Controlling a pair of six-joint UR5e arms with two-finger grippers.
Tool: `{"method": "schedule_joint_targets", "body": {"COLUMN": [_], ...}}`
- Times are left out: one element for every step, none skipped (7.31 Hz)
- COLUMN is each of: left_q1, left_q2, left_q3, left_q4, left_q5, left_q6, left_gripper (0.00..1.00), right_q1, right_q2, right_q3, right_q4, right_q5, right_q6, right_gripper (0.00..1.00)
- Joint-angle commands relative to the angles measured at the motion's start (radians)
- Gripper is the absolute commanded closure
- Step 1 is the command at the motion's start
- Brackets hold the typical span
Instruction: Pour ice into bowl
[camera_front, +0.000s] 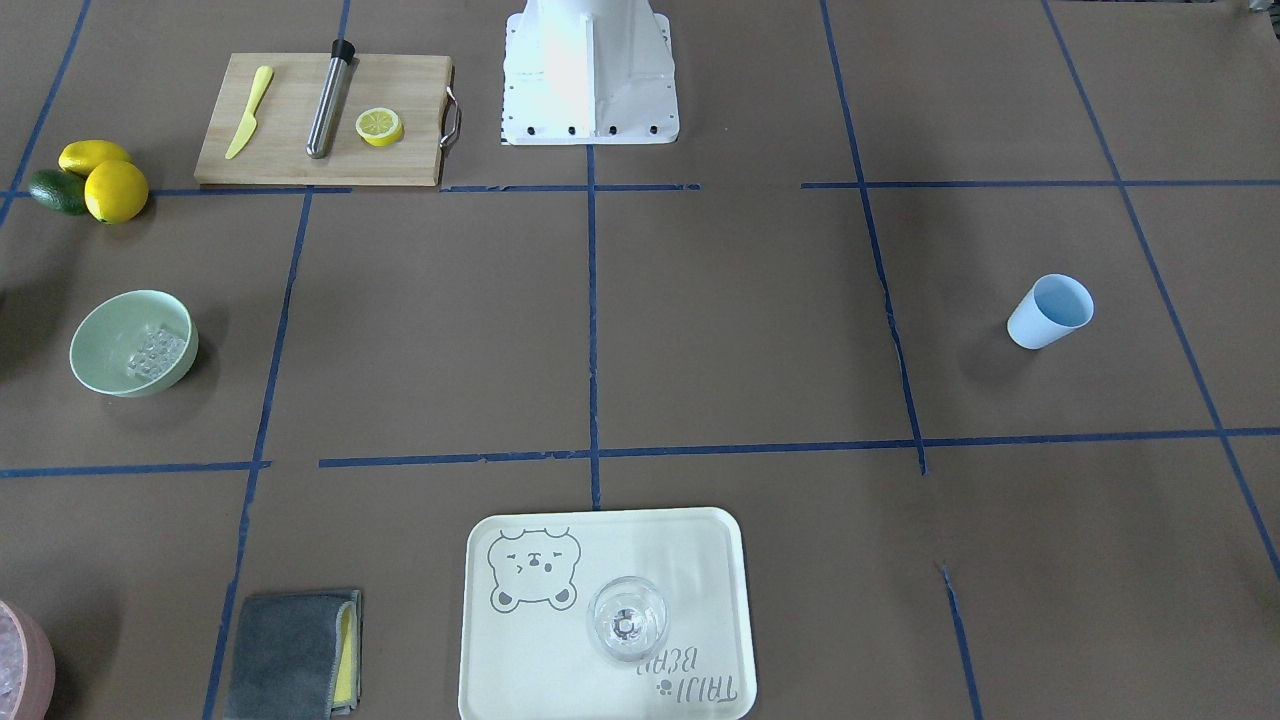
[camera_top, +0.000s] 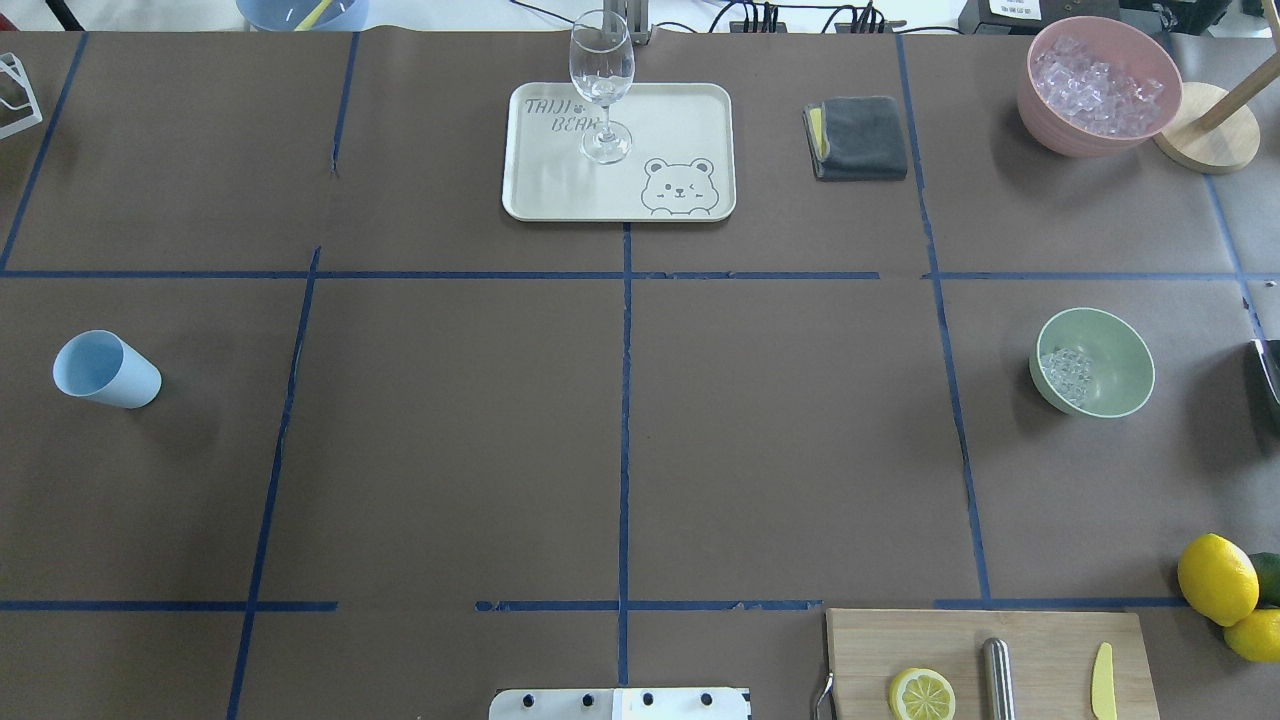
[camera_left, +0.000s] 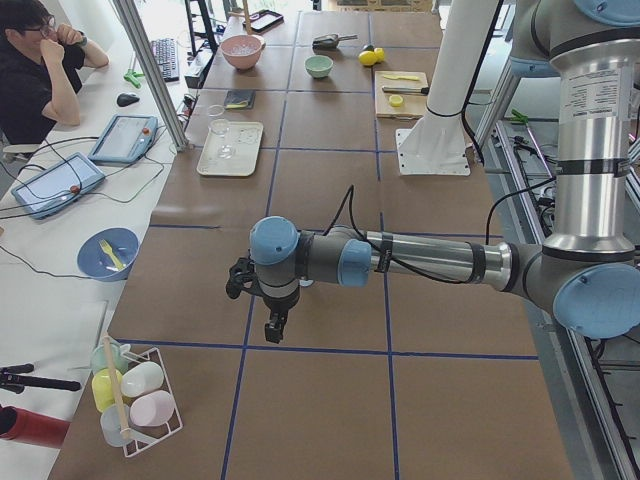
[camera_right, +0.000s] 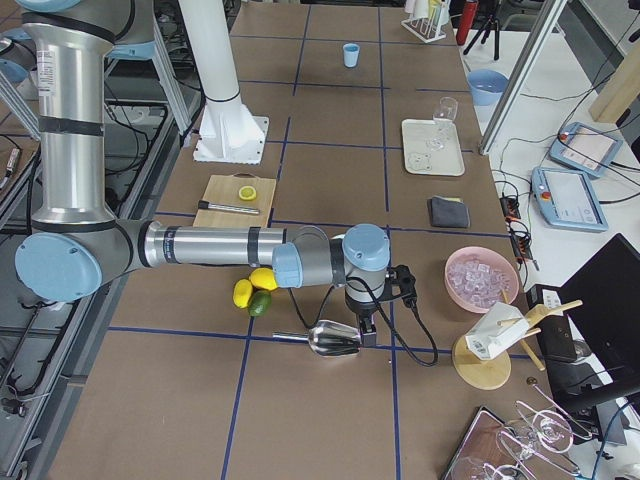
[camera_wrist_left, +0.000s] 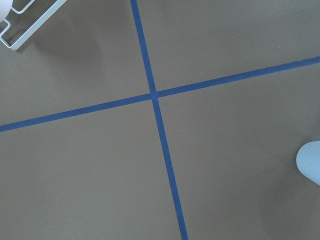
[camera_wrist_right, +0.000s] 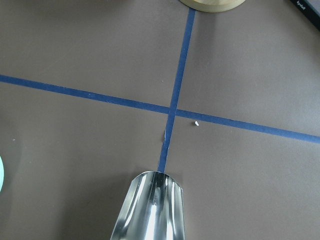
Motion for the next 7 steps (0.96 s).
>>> {"method": "schedule_joint_targets", "body": {"left_q1": [0.0,0.0,0.0,0.0,0.0,0.0,0.0], "left_q2": [0.0,0.0,0.0,0.0,0.0,0.0,0.0], "left_q3": [0.001,0.001,0.001,0.001,0.001,0.001,0.001], "left_q4": [-0.002,-0.002,-0.002,-0.002,-0.002,-0.002,-0.002], "left_q5": [0.0,0.0,0.0,0.0,0.0,0.0,0.0], "left_q6": [0.0,-0.001,0.0,0.0,-0.001,0.0,0.0], "left_gripper": [0.0,0.0,0.0,0.0,0.0,0.0,0.0], "right_q1": [0.0,0.0,-0.001,-0.001,0.0,0.0,0.0], "right_q2": [0.001,0.001,0.001,0.001,0.001,0.001,0.001], "right_q3": [-0.001,-0.001,-0.001,-0.001,0.001,0.001,0.001], "right_q4": [0.001,0.001,0.001,0.001,0.001,0.001,0.001], "right_q5": [-0.002,-0.002,-0.002,-0.002,-0.002,-0.002,-0.002], "right_q6": [0.005,0.005,0.008,0.008,0.008,0.008,0.008], "right_gripper": [0.0,0.0,0.0,0.0,0.0,0.0,0.0]}}
